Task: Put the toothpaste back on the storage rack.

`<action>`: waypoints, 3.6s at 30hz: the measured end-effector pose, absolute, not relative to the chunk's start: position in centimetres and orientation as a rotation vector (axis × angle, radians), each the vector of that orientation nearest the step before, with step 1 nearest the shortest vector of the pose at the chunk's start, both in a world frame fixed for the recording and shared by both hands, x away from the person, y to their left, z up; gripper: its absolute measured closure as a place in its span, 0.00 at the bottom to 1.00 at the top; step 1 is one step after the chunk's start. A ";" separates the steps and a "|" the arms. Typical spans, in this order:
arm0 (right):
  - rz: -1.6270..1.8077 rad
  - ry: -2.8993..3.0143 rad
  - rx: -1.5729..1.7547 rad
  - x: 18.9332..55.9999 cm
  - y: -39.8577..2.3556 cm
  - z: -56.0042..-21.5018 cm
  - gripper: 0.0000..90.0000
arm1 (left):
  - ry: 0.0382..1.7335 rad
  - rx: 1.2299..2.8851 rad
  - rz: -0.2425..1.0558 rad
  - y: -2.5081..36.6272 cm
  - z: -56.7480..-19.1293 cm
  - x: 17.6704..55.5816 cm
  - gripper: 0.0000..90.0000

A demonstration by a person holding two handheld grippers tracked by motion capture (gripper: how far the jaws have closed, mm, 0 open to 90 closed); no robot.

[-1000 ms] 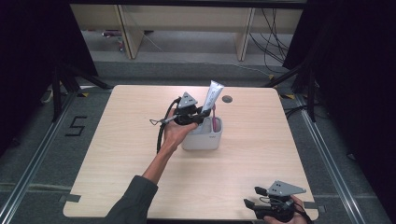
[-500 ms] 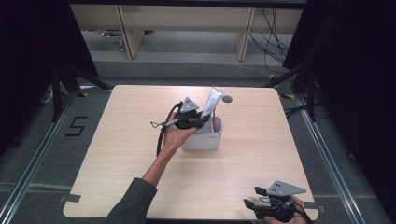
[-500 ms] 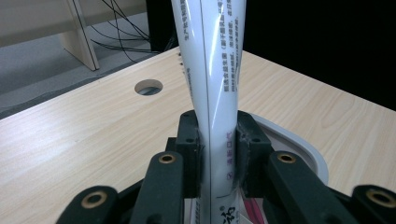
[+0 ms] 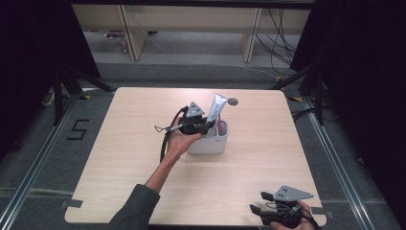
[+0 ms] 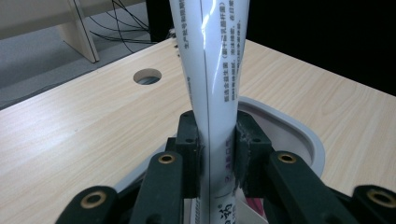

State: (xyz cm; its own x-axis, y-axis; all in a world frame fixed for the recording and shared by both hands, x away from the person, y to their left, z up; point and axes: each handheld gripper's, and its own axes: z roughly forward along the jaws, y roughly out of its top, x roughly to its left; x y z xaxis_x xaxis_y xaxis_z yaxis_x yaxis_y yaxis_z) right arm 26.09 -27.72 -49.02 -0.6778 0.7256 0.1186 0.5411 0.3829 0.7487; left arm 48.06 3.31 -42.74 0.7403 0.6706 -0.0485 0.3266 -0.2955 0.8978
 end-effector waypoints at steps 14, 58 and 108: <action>1.183 2.427 1.149 26.0 -27.5 -49.1 0.40 | 0.767 1.895 0.452 4.4 -42.2 47.4 0.56; 1.189 2.411 1.168 25.9 -27.5 -49.0 0.40 | 0.830 1.862 0.413 8.0 -39.6 44.8 0.29; 1.189 2.406 1.153 26.1 -27.7 -48.9 0.40 | 0.845 1.809 0.352 14.0 -42.7 37.5 0.18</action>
